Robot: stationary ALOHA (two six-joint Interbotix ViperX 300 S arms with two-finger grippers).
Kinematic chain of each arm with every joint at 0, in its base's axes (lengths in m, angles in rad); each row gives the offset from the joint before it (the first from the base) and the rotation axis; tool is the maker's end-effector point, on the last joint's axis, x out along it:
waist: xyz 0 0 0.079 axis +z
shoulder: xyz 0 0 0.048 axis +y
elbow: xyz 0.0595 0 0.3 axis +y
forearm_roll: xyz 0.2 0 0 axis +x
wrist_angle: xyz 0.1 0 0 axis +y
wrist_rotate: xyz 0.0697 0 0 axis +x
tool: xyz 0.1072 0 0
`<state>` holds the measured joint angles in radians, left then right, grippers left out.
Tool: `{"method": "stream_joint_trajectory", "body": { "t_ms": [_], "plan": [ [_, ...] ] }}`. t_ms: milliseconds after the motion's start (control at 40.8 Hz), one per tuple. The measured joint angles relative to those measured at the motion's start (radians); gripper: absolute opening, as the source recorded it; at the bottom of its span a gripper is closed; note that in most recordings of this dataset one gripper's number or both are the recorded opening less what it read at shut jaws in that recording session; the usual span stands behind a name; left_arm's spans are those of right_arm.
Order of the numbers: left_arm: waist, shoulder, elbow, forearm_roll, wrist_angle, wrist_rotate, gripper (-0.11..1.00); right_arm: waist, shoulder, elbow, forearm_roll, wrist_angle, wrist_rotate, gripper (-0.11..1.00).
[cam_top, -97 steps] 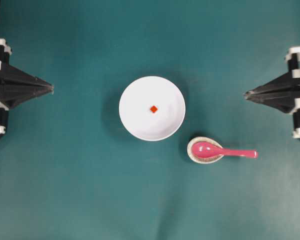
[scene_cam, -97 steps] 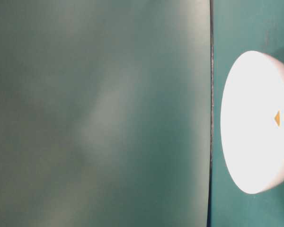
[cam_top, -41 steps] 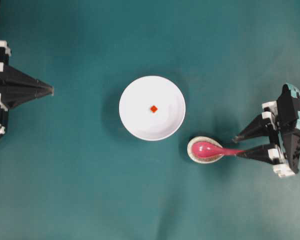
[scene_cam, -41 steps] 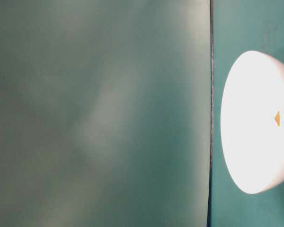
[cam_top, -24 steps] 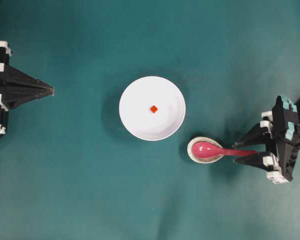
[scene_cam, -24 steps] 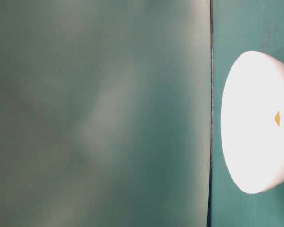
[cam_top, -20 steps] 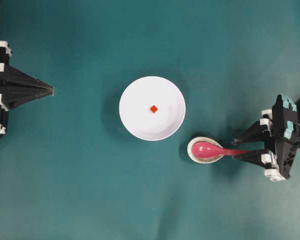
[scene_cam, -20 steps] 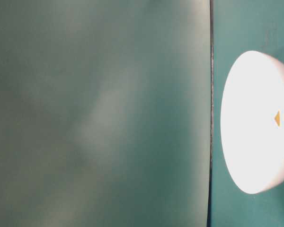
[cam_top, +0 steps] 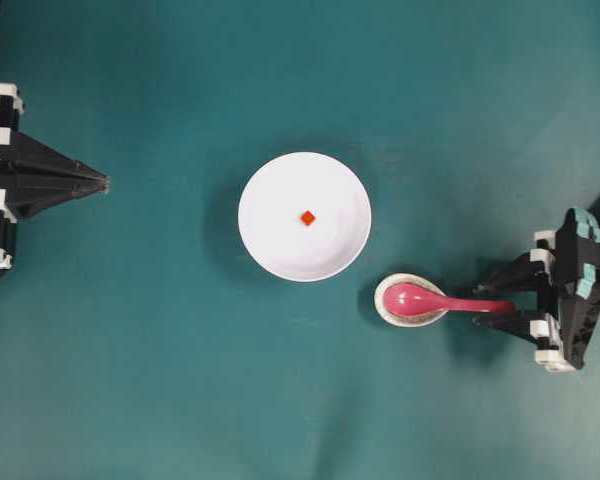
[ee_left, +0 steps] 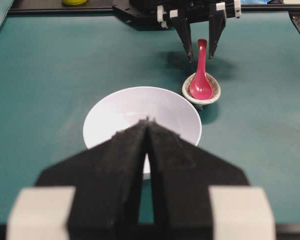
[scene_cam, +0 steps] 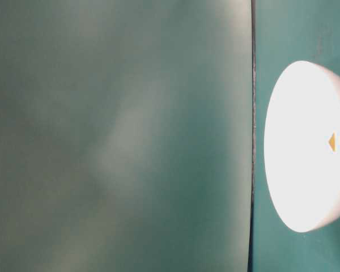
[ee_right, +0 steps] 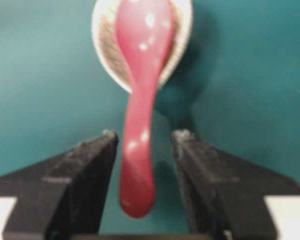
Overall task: Grip the spoon and scoop the red block from the bowl with right arm.
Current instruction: 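Close the right gripper on the pink spoon handle end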
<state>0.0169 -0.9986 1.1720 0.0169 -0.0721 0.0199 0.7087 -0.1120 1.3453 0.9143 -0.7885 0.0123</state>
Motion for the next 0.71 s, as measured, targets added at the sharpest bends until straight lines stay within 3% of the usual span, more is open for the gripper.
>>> {"method": "stream_joint_trajectory", "body": {
  "t_ms": [465,710],
  "plan": [
    [0.000,0.002,0.002,0.000,0.000,0.000,0.00,0.043,0.012,0.015,0.006,-0.109,-0.002,0.54],
    [0.000,0.002,0.003,0.000,0.000,0.000,0.00,0.044,0.015,0.023,0.006,-0.109,-0.005,0.46]
  ]
}}
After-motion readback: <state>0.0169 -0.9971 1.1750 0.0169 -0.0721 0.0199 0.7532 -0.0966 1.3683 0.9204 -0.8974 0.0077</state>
